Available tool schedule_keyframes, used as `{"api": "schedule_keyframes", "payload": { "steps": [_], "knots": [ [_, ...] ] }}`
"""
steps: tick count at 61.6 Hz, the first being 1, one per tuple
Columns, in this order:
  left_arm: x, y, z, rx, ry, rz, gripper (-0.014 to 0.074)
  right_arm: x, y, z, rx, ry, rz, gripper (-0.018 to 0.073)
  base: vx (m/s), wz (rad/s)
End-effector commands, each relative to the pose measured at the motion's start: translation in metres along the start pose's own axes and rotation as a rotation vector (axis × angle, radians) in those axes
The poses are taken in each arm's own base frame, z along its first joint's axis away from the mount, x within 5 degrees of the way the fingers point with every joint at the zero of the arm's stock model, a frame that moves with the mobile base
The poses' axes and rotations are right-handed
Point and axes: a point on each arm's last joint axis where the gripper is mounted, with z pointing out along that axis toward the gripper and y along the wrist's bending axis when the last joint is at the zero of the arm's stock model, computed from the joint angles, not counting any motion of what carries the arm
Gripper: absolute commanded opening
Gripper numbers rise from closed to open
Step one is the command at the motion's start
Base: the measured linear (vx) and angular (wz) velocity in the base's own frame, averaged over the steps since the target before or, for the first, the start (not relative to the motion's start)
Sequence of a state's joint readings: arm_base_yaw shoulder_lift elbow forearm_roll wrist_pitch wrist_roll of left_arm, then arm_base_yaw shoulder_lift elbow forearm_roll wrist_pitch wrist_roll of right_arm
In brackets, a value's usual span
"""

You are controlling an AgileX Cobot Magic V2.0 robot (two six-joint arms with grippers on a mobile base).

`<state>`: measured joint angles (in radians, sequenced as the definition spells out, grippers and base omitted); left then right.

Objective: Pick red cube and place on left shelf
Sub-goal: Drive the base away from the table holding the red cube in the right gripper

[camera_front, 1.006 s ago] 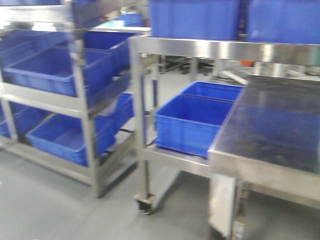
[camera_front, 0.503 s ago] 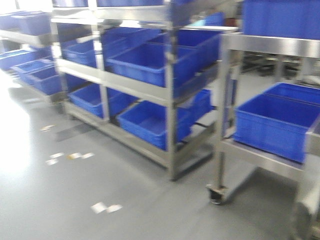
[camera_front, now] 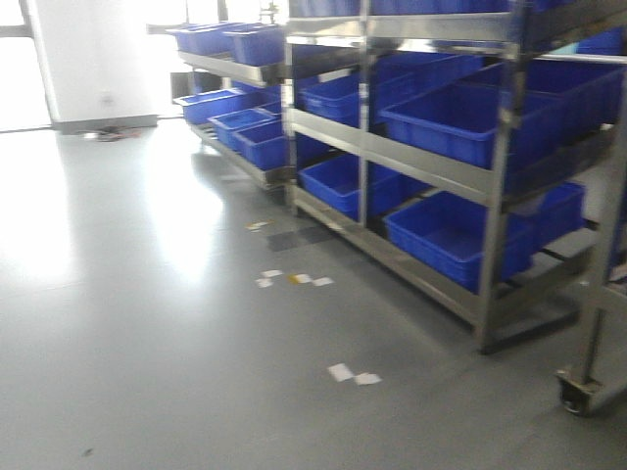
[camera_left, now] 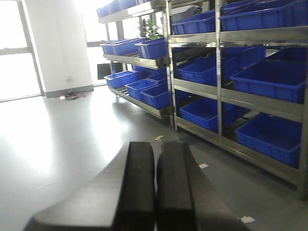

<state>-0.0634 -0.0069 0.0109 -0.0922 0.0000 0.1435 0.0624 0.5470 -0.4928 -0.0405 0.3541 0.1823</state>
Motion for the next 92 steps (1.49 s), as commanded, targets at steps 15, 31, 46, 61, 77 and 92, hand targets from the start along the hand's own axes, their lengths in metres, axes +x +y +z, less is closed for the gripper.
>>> {"api": "schedule_keyframes", "payload": {
  "steps": [15,31,46,61,77,92],
  "knots": [
    [0.0004,0.0006,0.0008,-0.008,-0.054,-0.004,0.0106,-0.0160,0.0014,-0.0032,-0.007,-0.107,-0.019,0.0066,-0.19,0.61],
    [0.0004,0.0006,0.0008,-0.008,-0.054,-0.004,0.0106,-0.0160,0.0014,-0.0032,-0.007,-0.107,-0.019,0.0066,-0.18,0.55],
    [0.0004,0.0006,0.0008,-0.008,-0.054,-0.004,0.0106,-0.0160,0.0014,-0.0032,-0.007,-0.107,-0.019,0.0066,-0.18,0.39],
    [0.0004,0.0006,0.0008,-0.008,-0.054,-0.004,0.0106,-0.0160,0.0014,-0.0032,-0.007,-0.107,-0.019,0.0066,-0.11,0.39],
    [0.0004,0.0006,0.0008,-0.008,-0.054,-0.004,0.0106,-0.0160,0.0014,-0.0032,-0.007,-0.107,-0.019,0.0066,-0.01,0.22],
    [0.0005,0.0006,0.0009,-0.008,-0.053,-0.004,0.0106,-0.0158,0.0013,-0.0034,-0.006,-0.105,-0.019,0.0066,0.10,0.14]
  ]
}}
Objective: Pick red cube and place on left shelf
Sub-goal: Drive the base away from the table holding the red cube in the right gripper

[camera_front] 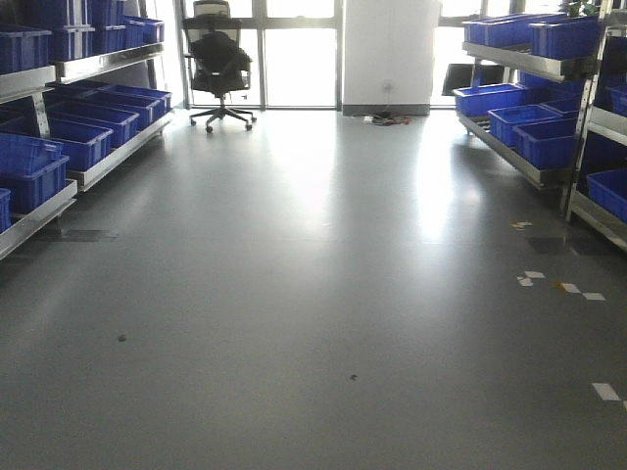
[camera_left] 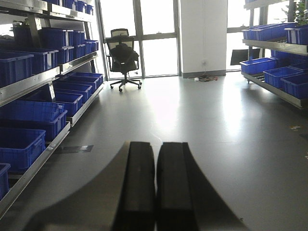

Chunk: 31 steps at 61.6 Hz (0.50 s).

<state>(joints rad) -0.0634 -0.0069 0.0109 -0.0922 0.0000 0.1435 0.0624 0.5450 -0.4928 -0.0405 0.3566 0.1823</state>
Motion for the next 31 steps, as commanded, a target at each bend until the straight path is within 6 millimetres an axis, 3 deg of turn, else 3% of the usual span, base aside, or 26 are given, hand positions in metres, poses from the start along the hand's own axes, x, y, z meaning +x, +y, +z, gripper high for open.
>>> {"api": "schedule_keyframes", "payload": {
  "steps": [1,31],
  "knots": [
    [0.0005,0.0006,0.0009,-0.008,-0.053,-0.004,0.0106,-0.0159,0.0014,-0.0030,-0.006,-0.105,-0.019,0.0066,0.13,0.37],
    [0.0005,0.0006,0.0009,-0.008,-0.053,-0.004,0.0106,-0.0159,0.0014,-0.0030,-0.006,-0.105,-0.019,0.0066,0.24,0.17]
  ]
}}
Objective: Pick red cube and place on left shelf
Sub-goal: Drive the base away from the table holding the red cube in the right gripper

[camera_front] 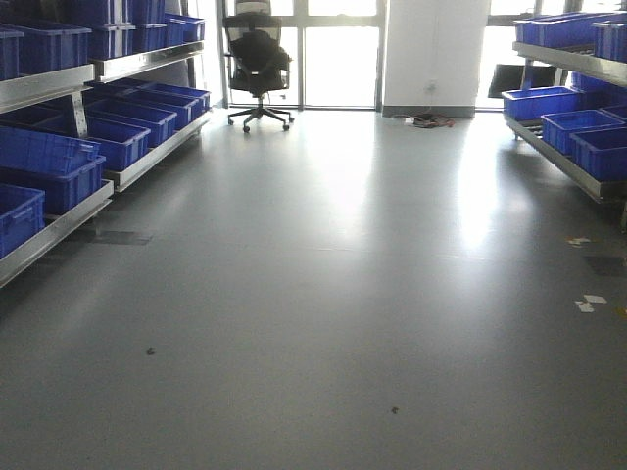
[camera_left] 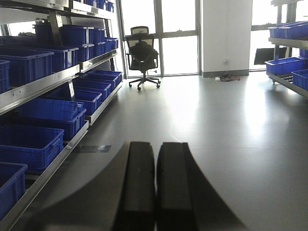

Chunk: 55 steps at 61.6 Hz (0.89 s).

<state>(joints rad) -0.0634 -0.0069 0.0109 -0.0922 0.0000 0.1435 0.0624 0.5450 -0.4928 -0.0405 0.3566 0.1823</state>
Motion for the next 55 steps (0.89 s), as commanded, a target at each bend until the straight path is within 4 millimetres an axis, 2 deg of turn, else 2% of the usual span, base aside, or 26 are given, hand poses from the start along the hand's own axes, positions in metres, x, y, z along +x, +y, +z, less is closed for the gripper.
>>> {"api": "schedule_keyframes", "payload": {
  "steps": [1,27,55],
  "knots": [
    [0.0005,0.0006,0.0009,-0.008,-0.053,-0.004,0.0106,-0.0159,0.0014,-0.0030,-0.006,-0.105,-0.019,0.0066,0.36,0.06],
    [0.0004,0.0006,0.0008,-0.008,-0.054,-0.004,0.0106,-0.0159,0.0014,-0.0030,-0.006,-0.105,-0.019,0.0066,0.44,0.05],
    [0.0005,0.0006,0.0009,-0.008,-0.053,-0.004,0.0106,-0.0158,0.0013,-0.0029,-0.006,-0.104,-0.019,0.0066,0.57,0.12]
  ]
}}
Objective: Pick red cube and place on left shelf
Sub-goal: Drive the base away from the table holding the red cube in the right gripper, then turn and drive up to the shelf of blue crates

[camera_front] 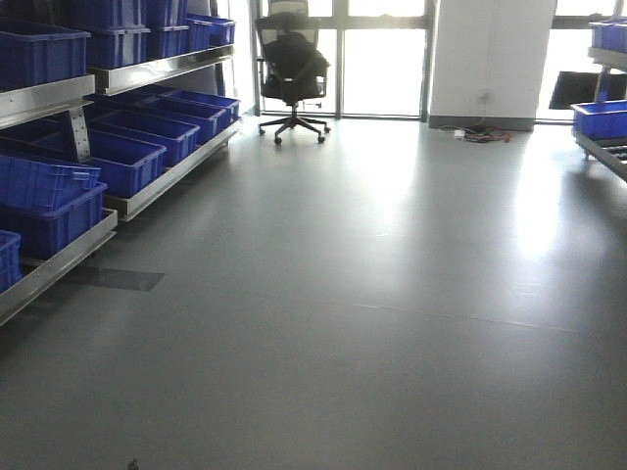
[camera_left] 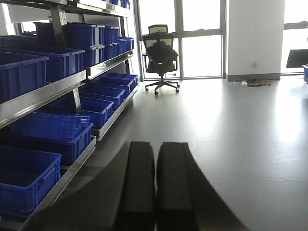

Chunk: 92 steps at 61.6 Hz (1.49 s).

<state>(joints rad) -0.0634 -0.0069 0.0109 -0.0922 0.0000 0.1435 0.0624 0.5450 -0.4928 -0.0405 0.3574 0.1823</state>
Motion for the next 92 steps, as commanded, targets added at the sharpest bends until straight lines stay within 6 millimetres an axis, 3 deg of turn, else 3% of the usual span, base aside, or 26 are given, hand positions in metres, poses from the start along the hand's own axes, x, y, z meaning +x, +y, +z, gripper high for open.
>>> {"api": "schedule_keyframes", "payload": {
  "steps": [1,47,92],
  "knots": [
    [0.0005,0.0006,0.0009,-0.008,-0.053,-0.004,0.0106,-0.0159,0.0014,-0.0029,-0.006,-0.105,-0.019,0.0066,0.61,0.22],
    [0.0004,0.0006,0.0008,-0.008,-0.054,-0.004,0.0106,-0.0159,0.0014,-0.0029,-0.006,-0.105,-0.019,0.0066,0.64,0.26],
    [0.0004,0.0006,0.0008,-0.008,-0.054,-0.004,0.0106,-0.0159,0.0014,-0.0029,-0.006,-0.105,-0.019,0.0066,0.60,0.55]
  ]
}}
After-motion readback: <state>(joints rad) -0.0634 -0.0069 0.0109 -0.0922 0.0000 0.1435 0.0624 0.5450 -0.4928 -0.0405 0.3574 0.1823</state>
